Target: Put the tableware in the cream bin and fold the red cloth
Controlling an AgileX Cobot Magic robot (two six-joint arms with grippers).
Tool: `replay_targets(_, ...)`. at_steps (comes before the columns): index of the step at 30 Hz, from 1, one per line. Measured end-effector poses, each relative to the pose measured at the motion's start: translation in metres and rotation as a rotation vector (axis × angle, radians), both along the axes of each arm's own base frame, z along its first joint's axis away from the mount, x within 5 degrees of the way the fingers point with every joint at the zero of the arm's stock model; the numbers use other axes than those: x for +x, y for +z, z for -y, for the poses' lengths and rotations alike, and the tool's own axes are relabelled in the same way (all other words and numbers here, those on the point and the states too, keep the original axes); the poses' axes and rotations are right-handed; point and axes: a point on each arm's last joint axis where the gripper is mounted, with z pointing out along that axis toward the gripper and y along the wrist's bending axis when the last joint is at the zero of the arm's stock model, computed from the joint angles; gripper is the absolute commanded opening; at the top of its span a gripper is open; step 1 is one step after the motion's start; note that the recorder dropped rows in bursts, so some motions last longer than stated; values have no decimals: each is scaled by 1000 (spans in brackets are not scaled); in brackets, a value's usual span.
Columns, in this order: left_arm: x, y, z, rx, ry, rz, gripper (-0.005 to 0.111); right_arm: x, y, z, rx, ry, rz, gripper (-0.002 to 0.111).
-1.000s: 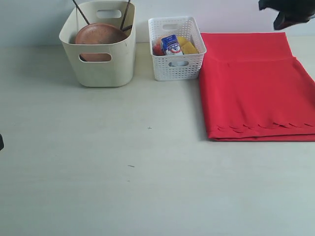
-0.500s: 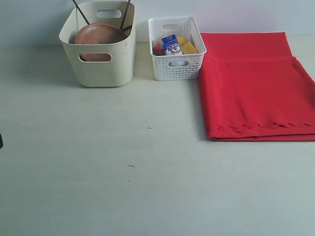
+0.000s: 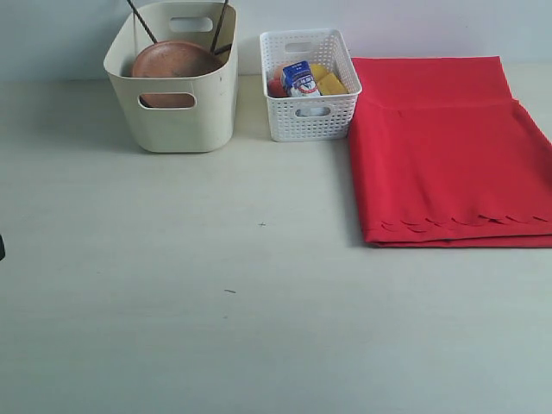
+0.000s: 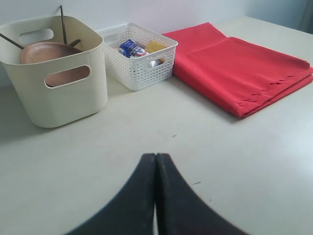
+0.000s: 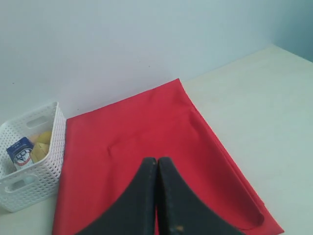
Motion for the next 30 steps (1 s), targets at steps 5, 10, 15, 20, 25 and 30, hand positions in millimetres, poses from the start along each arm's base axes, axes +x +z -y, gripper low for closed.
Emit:
replay_targets(5, 0, 0, 0, -1, 1, 1, 0, -4, 5, 0, 4, 2, 32, 0)
replay_targets(10, -4, -6, -10, -40, 55, 58, 0, -5, 5, 0, 4, 3, 34, 0)
replay_targets(15, -7, -17, -30, -66, 269, 201, 0, -5, 5, 0, 4, 4, 32, 0)
replay_targets(20, -11, -12, -45, -63, 494, 358, 0, -5, 5, 0, 5, 4, 32, 0)
replay_targets(25, -12, -11, -53, -116, 651, 396, 0, -5, 5, 0, 5, 5, 30, 0)
replay_targets(30, -11, -25, -55, -89, 690, 245, 0, -5, 5, 0, 5, 5, 30, 0)
